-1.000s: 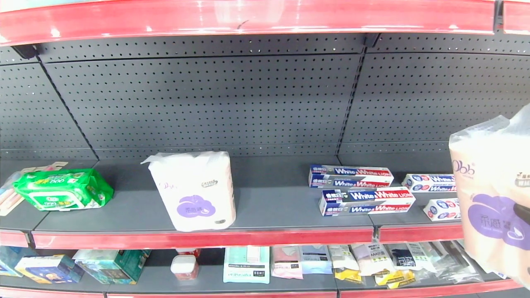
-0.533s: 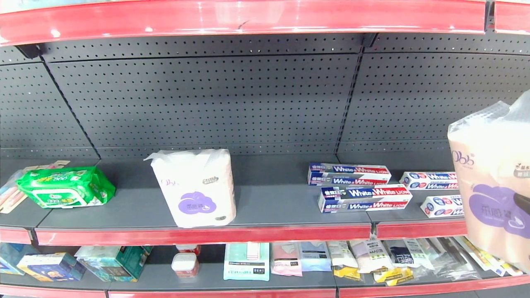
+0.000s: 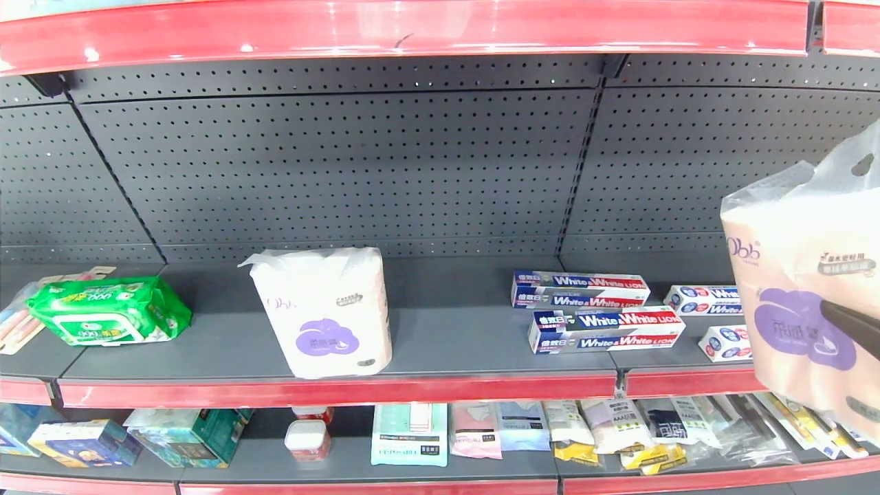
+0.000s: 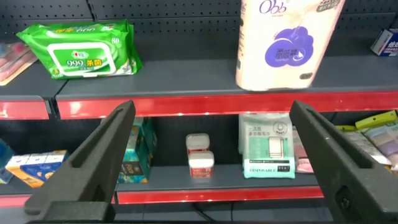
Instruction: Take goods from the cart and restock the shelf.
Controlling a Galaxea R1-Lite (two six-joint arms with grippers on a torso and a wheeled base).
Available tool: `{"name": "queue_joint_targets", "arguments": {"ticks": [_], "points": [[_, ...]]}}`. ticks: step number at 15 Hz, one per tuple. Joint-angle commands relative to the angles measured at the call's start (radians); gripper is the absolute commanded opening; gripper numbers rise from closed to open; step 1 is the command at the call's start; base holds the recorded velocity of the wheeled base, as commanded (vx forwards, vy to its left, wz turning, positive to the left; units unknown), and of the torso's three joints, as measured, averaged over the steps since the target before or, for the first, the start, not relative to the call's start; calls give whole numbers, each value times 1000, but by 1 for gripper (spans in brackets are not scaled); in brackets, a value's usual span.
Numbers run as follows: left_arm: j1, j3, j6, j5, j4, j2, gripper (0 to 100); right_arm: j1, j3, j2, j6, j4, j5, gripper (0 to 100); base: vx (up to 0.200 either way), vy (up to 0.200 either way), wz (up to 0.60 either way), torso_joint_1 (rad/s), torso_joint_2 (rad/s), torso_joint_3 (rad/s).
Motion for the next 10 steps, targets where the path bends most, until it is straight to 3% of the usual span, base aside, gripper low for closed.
{"name": "queue_joint_targets", "arguments": {"ticks": [1, 10], "points": [[0, 0, 0, 1, 0, 1, 100, 3, 2, 22, 4, -1, 2, 0, 0, 0, 0, 0, 0, 0], [0, 0, 0, 1, 0, 1, 100, 8, 1, 37, 13, -1, 22, 0, 0, 0, 0, 0, 0, 0]]}}
